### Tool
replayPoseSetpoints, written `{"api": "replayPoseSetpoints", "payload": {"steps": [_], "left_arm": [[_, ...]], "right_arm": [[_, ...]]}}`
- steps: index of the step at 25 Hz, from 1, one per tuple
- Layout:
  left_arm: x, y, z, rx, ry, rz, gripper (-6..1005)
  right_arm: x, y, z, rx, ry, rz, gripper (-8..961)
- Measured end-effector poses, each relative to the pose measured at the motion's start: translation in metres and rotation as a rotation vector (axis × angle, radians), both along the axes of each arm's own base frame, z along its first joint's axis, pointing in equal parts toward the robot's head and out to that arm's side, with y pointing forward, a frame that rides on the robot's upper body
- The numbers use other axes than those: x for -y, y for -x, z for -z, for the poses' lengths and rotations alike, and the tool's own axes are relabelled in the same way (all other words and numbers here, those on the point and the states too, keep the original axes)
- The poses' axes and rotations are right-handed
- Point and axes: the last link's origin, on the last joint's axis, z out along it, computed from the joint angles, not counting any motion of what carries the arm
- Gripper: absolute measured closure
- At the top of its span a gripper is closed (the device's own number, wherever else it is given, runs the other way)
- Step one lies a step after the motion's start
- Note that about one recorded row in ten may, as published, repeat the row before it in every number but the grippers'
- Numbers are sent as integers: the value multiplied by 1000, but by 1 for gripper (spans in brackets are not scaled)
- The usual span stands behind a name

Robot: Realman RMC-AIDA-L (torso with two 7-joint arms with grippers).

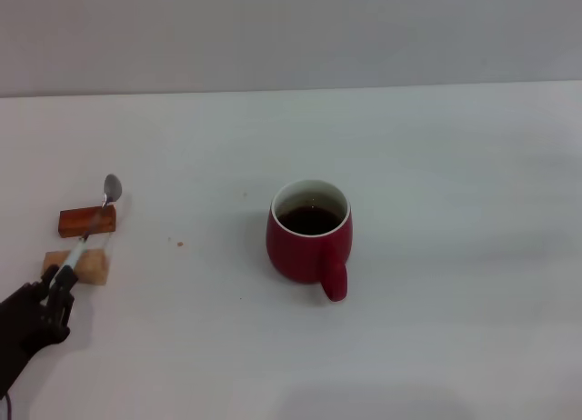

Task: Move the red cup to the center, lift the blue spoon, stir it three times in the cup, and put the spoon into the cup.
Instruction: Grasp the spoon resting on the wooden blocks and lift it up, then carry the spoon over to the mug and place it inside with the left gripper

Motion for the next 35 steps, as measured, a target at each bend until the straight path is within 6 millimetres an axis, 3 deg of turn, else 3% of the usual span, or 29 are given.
{"api": "replayPoseSetpoints", "payload": {"steps": [7, 10, 11, 15, 21, 26, 35], "left_arm": [[-20, -17, -6, 63, 21, 95, 866], [-38, -33, -11, 89, 53, 178, 866], [-55, -45, -17, 99, 91, 240, 866], [-76, -59, -26, 107, 120, 293, 866], [-118, -89, -60, 109, 201, 391, 867], [-137, -111, -83, 76, 356, 417, 867], [-143, -138, -114, -10, 587, 420, 867]], "right_arm": [[3, -5, 2, -16, 0, 17, 512], [4, -6, 5, -26, 8, 23, 512], [4, -6, 6, -28, 10, 25, 511], [6, -8, 8, -31, 13, 30, 511], [11, -12, 17, -49, 36, 45, 510], [13, -14, 21, -51, 47, 54, 511], [15, -17, 23, -51, 55, 62, 510]]}}
